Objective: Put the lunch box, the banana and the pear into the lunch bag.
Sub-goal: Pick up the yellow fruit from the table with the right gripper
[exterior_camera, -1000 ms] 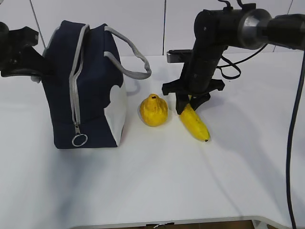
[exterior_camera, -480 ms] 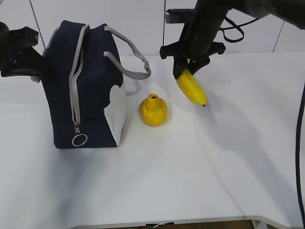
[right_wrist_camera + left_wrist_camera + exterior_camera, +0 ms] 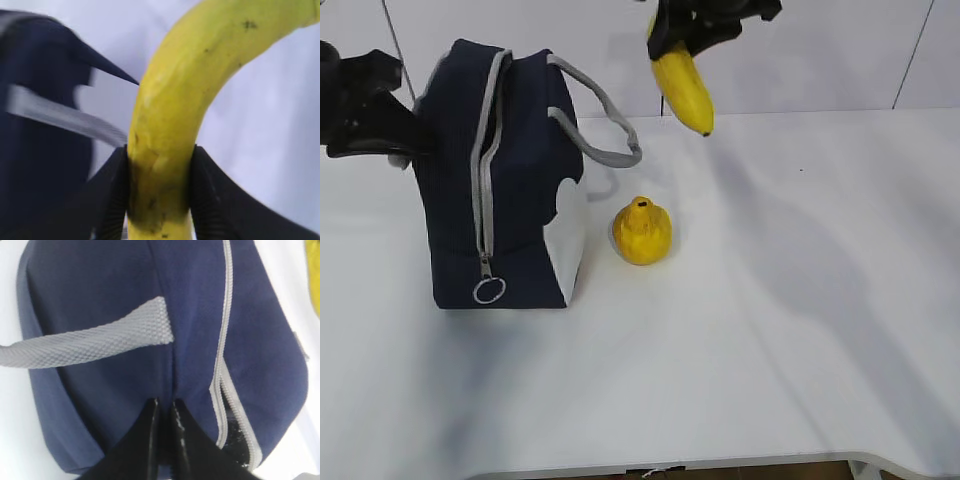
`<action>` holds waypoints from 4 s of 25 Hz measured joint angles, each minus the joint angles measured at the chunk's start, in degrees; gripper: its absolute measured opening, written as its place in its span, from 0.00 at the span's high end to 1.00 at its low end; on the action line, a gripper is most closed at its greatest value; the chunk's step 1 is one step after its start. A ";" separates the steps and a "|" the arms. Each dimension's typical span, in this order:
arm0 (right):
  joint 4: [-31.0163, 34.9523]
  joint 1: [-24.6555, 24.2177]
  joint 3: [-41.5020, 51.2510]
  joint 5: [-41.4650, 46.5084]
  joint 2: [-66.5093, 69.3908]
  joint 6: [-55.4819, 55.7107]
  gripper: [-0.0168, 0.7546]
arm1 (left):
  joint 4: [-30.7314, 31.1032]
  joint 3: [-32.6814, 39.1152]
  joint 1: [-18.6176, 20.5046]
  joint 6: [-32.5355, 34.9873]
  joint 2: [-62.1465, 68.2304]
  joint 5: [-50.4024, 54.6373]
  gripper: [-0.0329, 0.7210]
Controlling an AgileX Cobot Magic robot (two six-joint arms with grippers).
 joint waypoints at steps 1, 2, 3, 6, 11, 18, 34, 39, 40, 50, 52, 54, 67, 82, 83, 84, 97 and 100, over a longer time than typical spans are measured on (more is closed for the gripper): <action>2.06 0.00 -0.97 0.00 -0.09 -0.60 0.59 | -0.50 0.00 0.00 0.26 0.00 0.00 0.97; 4.43 0.00 -1.92 0.11 -0.12 -1.28 0.59 | -1.08 0.00 0.00 0.39 0.00 0.00 0.97; 6.55 0.00 -2.63 0.09 -0.12 -2.19 0.59 | -1.52 0.00 0.00 0.49 0.00 0.00 0.97; 14.89 0.00 -3.44 0.23 -0.12 -5.28 0.59 | -1.71 0.00 0.00 0.68 0.00 0.00 0.97; 28.45 0.00 -3.53 0.36 -0.12 -10.60 0.59 | -2.63 0.00 0.00 0.82 0.00 0.00 0.97; 39.27 0.00 -3.53 0.36 -0.12 -14.30 0.59 | -7.55 0.00 0.00 4.05 0.00 0.71 0.97; 47.95 2.83 -3.53 -0.12 6.87 -12.87 0.59 | -11.30 0.00 0.00 5.75 0.04 1.61 0.97; 41.89 4.64 -3.53 -0.12 7.00 -12.87 0.59 | -11.35 0.00 0.00 5.75 0.04 1.61 0.97; 40.54 4.78 -3.53 -0.12 7.10 -12.74 0.59 | -11.35 0.00 0.00 5.75 0.04 1.61 0.97; 32.19 5.42 -3.53 -0.12 9.23 -9.73 0.59 | -11.43 0.00 0.00 5.75 0.13 1.94 0.97; 32.19 5.98 -3.53 -0.18 10.50 -9.31 0.59 | -11.43 0.00 0.00 5.75 0.13 1.94 0.97; 32.06 6.49 -3.53 -0.26 11.72 -8.89 0.59 | -11.43 0.00 0.00 5.75 0.13 2.06 0.97; 32.14 7.41 -3.76 -0.41 13.18 -8.55 0.58 | -11.33 0.00 0.00 6.40 0.13 2.06 0.97; 31.40 7.41 -9.34 -0.28 13.18 -8.43 0.32 | -11.33 0.00 0.00 7.43 0.13 2.09 0.97; 31.11 7.41 -11.10 -0.28 13.18 -8.43 0.32 | -11.33 0.00 0.00 7.51 0.13 2.09 0.97; 30.72 7.41 -12.97 -0.28 13.18 -8.43 0.32 | -11.20 0.00 0.00 7.51 0.13 2.09 0.97; 17.88 7.51 -21.54 0.35 9.42 -4.21 0.31 | -7.56 0.00 0.00 7.78 0.13 2.09 0.97; 14.67 7.51 -21.54 0.59 7.68 -4.06 0.31 | -7.33 0.00 0.00 7.78 0.13 2.09 0.97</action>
